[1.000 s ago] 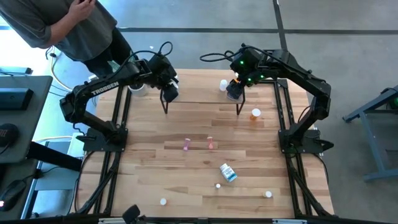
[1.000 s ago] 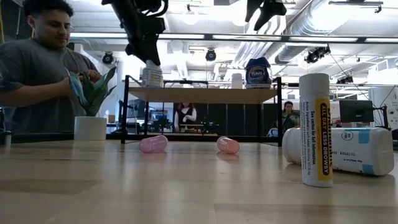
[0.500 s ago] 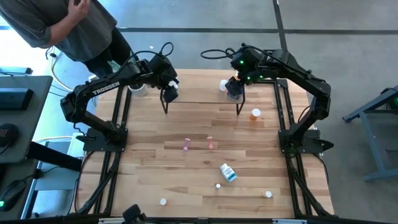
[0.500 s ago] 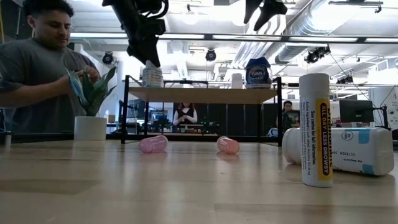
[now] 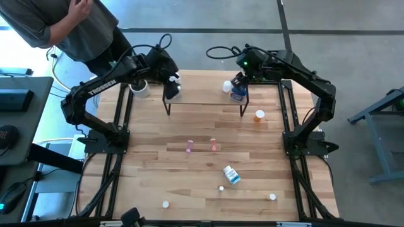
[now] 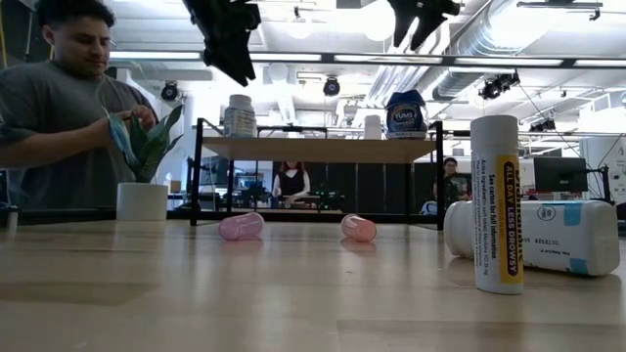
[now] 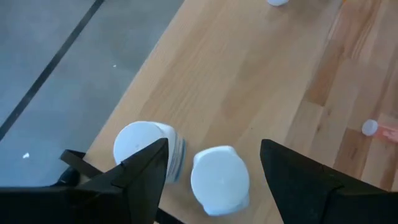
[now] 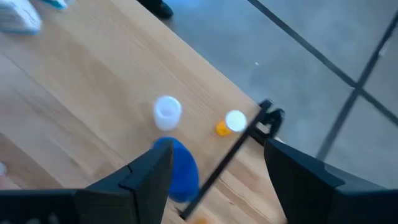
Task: Pick and place medicine bottles onto shelf by color
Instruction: Put the white pill bottle on the shelf
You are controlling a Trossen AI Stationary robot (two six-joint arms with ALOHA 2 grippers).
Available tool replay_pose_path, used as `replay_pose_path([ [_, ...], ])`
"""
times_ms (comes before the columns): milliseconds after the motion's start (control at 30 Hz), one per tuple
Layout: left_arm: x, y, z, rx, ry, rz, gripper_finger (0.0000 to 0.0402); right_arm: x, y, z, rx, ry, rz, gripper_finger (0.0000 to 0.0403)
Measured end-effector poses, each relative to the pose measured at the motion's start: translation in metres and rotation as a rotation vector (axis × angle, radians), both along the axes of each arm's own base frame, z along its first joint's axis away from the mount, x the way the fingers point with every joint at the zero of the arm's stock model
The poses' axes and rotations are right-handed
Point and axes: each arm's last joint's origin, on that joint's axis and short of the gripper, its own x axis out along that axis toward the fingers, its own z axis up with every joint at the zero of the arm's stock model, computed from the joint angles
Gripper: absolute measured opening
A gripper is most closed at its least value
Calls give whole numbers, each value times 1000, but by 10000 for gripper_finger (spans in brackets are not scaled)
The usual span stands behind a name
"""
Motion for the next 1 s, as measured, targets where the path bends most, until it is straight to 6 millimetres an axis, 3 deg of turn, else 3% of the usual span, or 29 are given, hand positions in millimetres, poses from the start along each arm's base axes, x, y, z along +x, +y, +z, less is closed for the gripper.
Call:
replay_pose_path([
  [267, 5, -12, 8, -30, -22, -22, 244, -15, -3, -6, 7, 132, -5, 242],
  [433, 11, -24, 10, -61, -49, -17, 245, -37, -2, -11, 36, 154, 6, 242],
  [1000, 34, -64, 10, -147, -112, 31, 244, -111, 32, -61, 190, -131, 13, 242],
])
